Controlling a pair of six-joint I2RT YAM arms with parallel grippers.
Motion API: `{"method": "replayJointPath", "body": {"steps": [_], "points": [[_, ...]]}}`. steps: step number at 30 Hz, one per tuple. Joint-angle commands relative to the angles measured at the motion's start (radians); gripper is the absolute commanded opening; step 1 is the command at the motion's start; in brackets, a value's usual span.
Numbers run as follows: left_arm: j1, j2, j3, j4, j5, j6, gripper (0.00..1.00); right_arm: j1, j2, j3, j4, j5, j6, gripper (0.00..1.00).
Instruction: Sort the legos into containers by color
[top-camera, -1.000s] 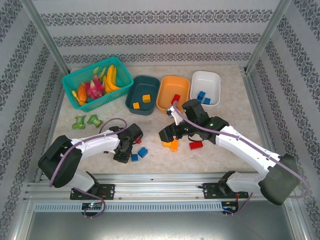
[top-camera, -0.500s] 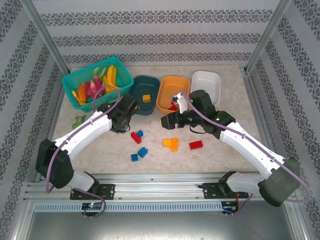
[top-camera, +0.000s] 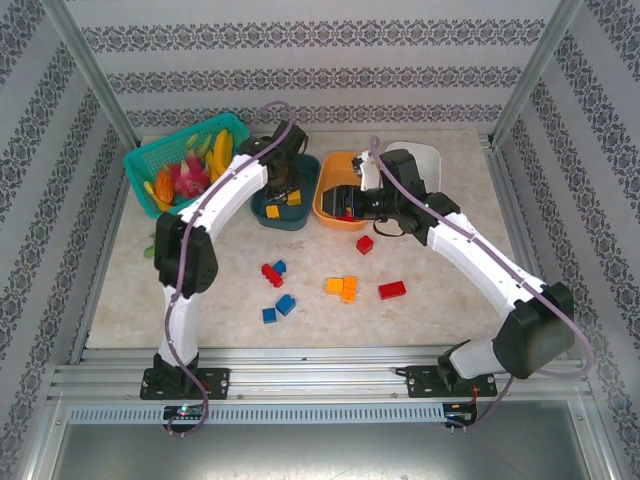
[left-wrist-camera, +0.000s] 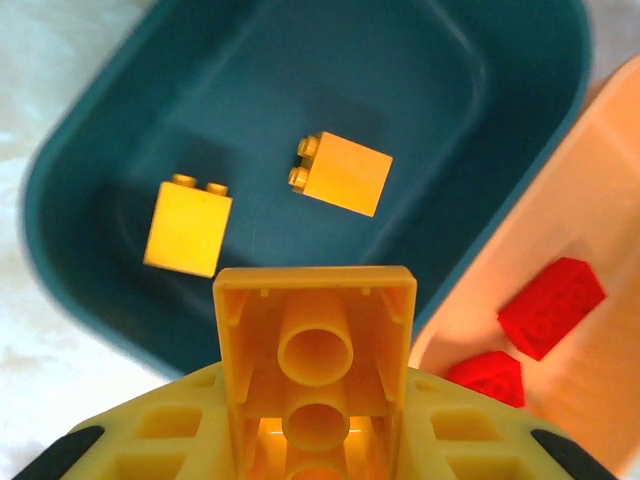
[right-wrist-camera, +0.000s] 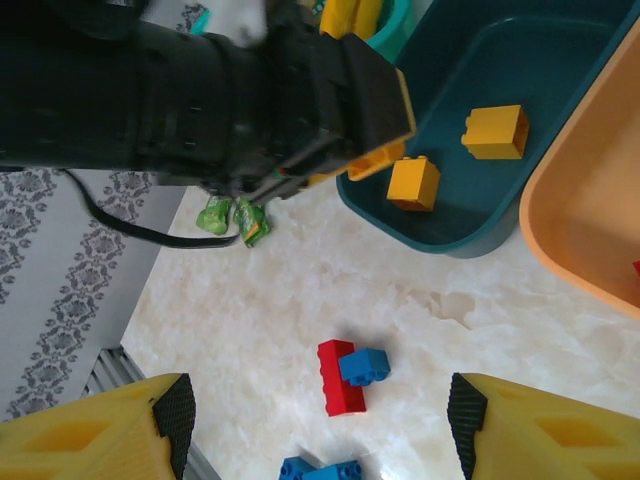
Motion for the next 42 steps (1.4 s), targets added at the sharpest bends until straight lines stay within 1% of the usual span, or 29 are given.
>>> {"method": "replayJointPath", "body": {"steps": [1, 5, 11, 14, 20, 28, 32, 36, 39, 42], "points": [[0.025, 0.08, 0.108, -0.118, 0.056, 0.119, 0.28, -0.009, 0.001, 0.04, 0.021, 0.021, 0.043, 0.7], [0.04, 0.149, 0.151, -0.139, 0.085, 0.13, 0.29, -0.013, -0.018, 0.009, 0.017, 0.027, 0.048, 0.7], [0.04, 0.192, 0.115, -0.126, 0.146, 0.141, 0.29, -0.02, -0.044, -0.045, 0.027, 0.04, 0.068, 0.7], [0.04, 0.212, 0.112, -0.123, 0.153, 0.151, 0.3, -0.021, -0.045, -0.066, 0.038, 0.042, 0.08, 0.7], [0.04, 0.246, 0.149, -0.138, 0.154, 0.164, 0.44, -0.02, -0.066, -0.108, 0.064, 0.055, 0.105, 0.7], [0.04, 0.219, 0.19, -0.157, 0.148, 0.172, 0.59, -0.02, -0.093, -0.112, 0.032, 0.094, 0.092, 0.7], [0.04, 0.157, 0.214, -0.16, 0.132, 0.165, 0.64, -0.02, -0.107, -0.09, -0.023, 0.129, 0.058, 0.7], [0.037, 0.039, 0.202, -0.15, 0.087, 0.166, 0.72, -0.018, -0.133, -0.08, -0.098, 0.184, 0.034, 0.7], [0.034, -0.083, 0.142, -0.107, 0.073, 0.199, 0.8, -0.018, -0.165, -0.082, -0.174, 0.259, 0.025, 0.69], [0.029, -0.218, 0.026, -0.034, 0.101, 0.248, 0.87, -0.015, -0.203, -0.088, -0.242, 0.324, 0.032, 0.7]]}}
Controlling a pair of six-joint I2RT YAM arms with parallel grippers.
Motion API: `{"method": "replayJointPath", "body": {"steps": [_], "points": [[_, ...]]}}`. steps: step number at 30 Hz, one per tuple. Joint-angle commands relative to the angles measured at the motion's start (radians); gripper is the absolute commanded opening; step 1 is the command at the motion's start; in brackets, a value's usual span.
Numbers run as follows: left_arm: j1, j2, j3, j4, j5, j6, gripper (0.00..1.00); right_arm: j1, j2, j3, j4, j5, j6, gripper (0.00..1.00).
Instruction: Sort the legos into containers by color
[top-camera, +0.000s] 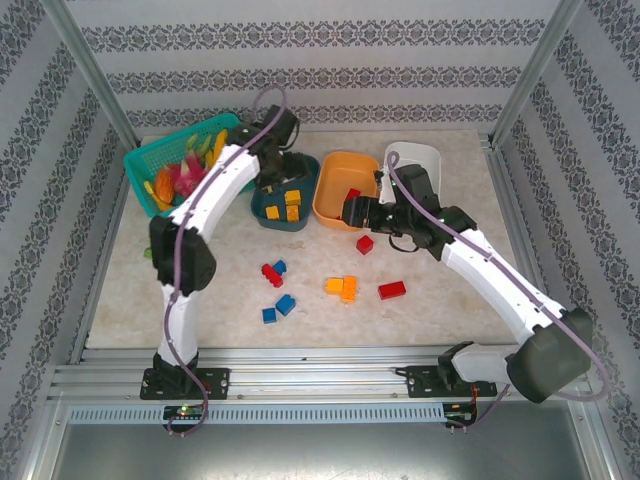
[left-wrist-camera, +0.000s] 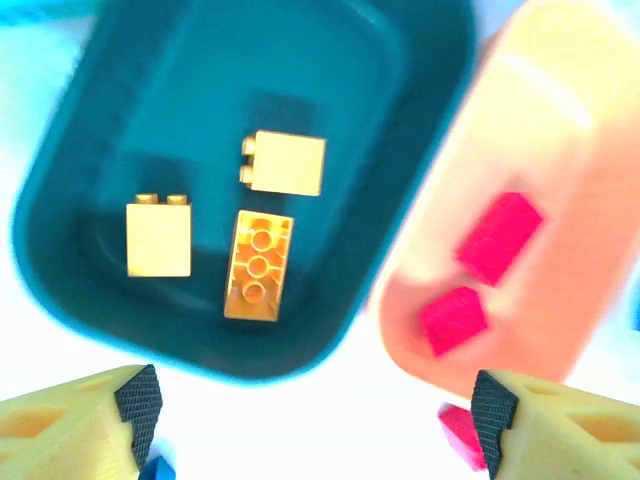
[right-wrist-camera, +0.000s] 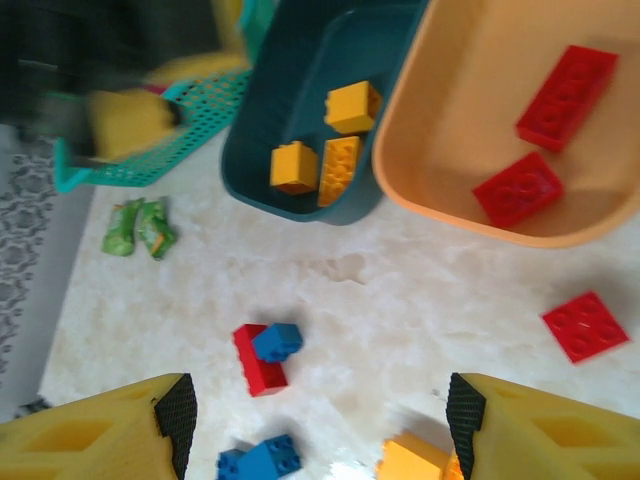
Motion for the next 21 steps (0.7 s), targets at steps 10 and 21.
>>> {"method": "replayJointPath", "body": {"steps": [10, 21], "points": [[-0.031, -0.591, -0.68, 0.339, 0.188, 0.134, 0.97, 0.042, -0.14, -0.053, -0.351, 0.322, 0.148, 0.69], [-0.2, -0.779, -1.011, 0.498, 0.327, 0.243, 0.97, -0.008, -0.192, -0.373, -0.314, 0.275, 0.693, 0.74]]}}
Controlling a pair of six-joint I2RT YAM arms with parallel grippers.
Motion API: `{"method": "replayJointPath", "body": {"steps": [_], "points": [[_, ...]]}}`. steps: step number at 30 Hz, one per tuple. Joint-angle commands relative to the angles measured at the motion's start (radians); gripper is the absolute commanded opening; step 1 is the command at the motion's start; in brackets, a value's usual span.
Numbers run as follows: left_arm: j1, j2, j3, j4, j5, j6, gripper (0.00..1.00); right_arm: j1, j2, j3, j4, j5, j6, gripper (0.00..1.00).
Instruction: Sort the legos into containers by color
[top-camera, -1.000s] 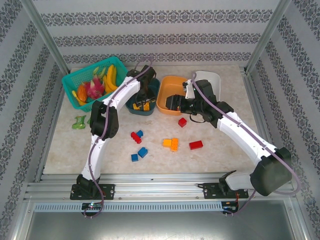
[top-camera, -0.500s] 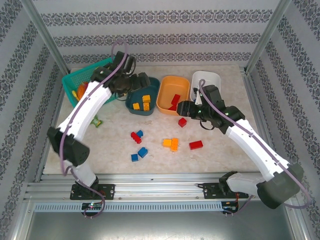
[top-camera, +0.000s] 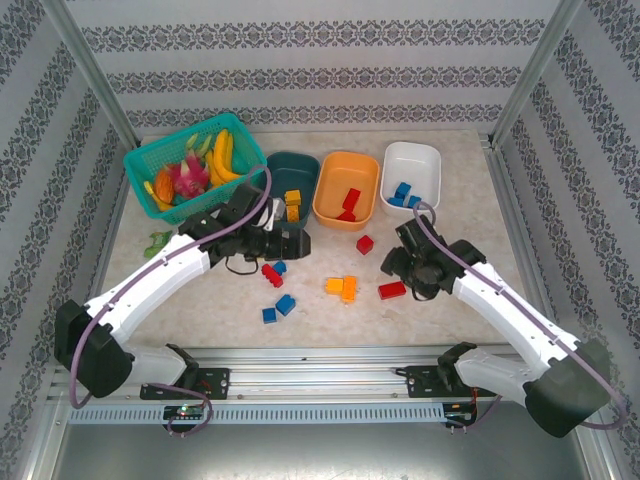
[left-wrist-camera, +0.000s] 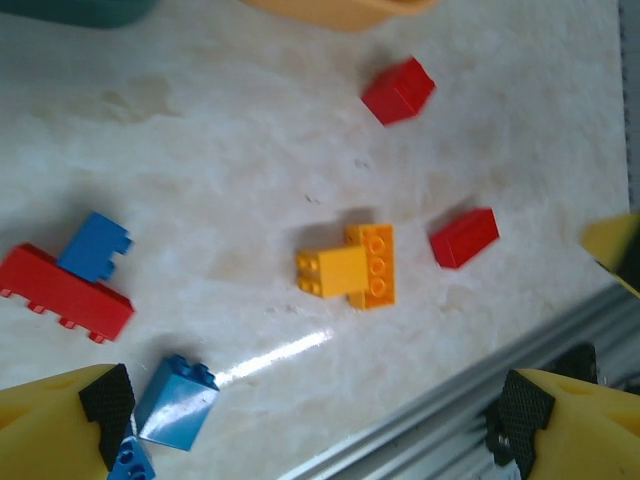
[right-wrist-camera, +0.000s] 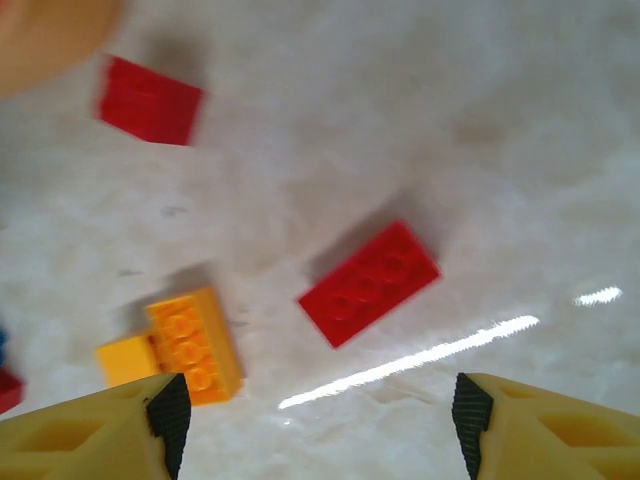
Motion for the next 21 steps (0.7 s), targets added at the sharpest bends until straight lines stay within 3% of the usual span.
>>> {"method": "replayJointPath", "body": {"steps": [1, 6, 16, 21], "points": [[-0.035, -0.045, -0.027, 0.103, 0.047, 0.06, 0.97, -0.036, 0.002, -0.096, 0.103, -0.051, 0.249, 0.74], [-0.058, -0.042, -0.044, 0.132, 0.044, 0.042, 0.97, -0.076, 0.099, -0.143, 0.209, -0.115, 0.383, 0.72], [-0.083, -0.034, -0.021, 0.153, 0.034, 0.023, 0.96, -0.09, 0.282, -0.149, 0.298, -0.171, 0.468, 0.69], [-0.085, -0.035, -0.016, 0.154, 0.021, 0.012, 0.96, -0.102, 0.341, -0.119, 0.311, -0.154, 0.449, 0.57]]}}
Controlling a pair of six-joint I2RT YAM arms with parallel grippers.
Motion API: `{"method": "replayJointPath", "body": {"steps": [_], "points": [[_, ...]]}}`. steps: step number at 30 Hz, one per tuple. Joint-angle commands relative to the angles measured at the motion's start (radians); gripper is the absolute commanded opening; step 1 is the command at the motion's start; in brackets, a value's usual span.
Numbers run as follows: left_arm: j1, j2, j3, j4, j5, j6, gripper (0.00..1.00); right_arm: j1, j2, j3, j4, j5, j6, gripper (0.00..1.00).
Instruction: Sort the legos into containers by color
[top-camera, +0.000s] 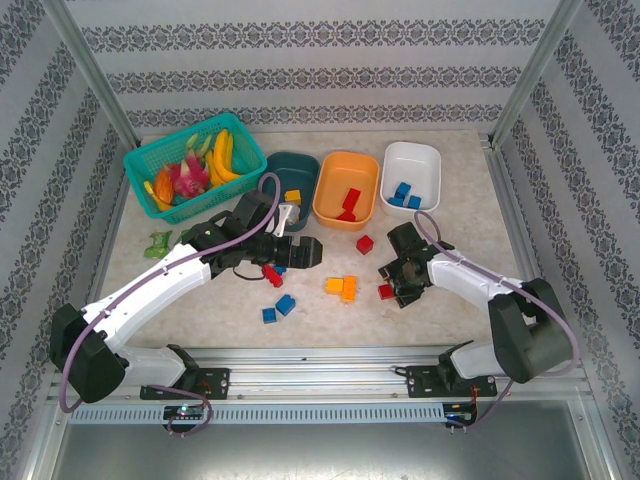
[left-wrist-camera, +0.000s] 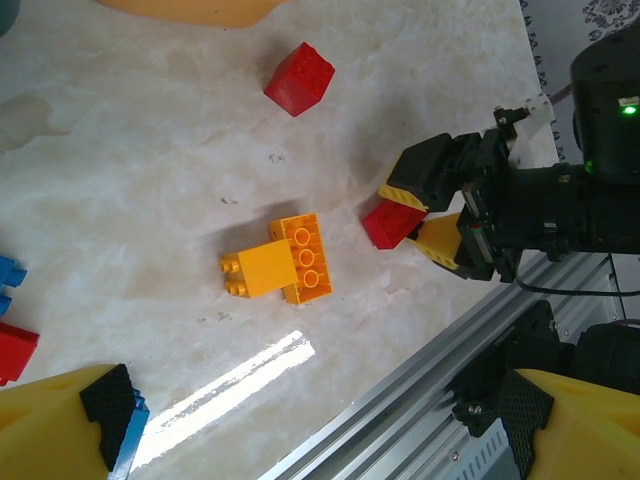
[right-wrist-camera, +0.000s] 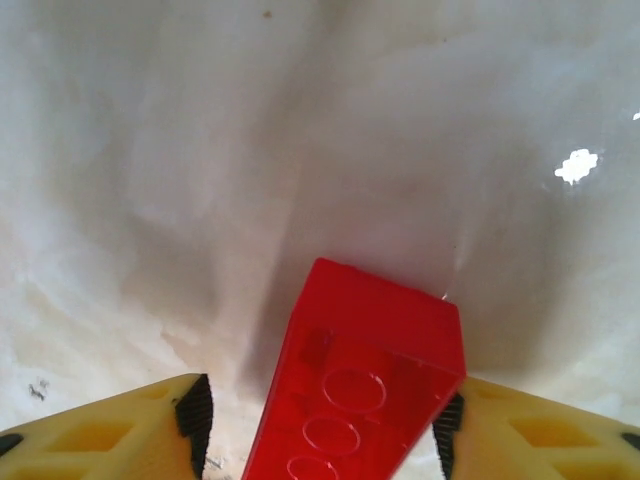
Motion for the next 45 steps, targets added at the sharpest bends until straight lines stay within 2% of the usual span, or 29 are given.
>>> {"method": "replayJointPath", "body": {"steps": [1, 10, 14, 20, 24, 29, 35, 39, 45], "points": [[-0.014, -0.008, 0.021, 0.045, -0.014, -0.011, 0.96, -0.01, 0.042, 0.025, 0.001, 0.001, 0.007, 0.53], [-0.014, -0.016, 0.035, 0.04, -0.041, -0.026, 0.96, -0.013, 0.083, 0.047, 0.006, 0.008, 0.0, 0.28], [-0.008, -0.014, 0.061, 0.054, -0.076, -0.065, 0.96, -0.004, 0.049, 0.152, -0.051, 0.07, -0.115, 0.22], [0.08, 0.064, 0.209, -0.005, -0.103, -0.129, 0.96, 0.064, 0.116, 0.524, -0.147, 0.21, -0.479, 0.24], [0.181, 0.151, 0.293, -0.036, -0.09, -0.173, 0.97, 0.056, 0.263, 0.688, -0.07, 0.11, -0.651, 0.25], [0.278, 0.254, 0.345, -0.019, -0.069, -0.221, 0.96, 0.051, 0.504, 0.924, -0.06, -0.027, -0.825, 0.26], [0.306, 0.352, 0.389, 0.036, -0.05, -0.196, 0.96, 0.034, 0.773, 1.206, -0.122, -0.106, -0.881, 0.26], [0.306, 0.397, 0.444, 0.033, -0.034, -0.18, 0.96, 0.018, 0.922, 1.375, -0.224, -0.097, -0.863, 0.26], [0.305, 0.399, 0.47, 0.069, 0.007, -0.178, 0.96, -0.002, 0.993, 1.408, -0.254, -0.099, -0.794, 0.28]]}}
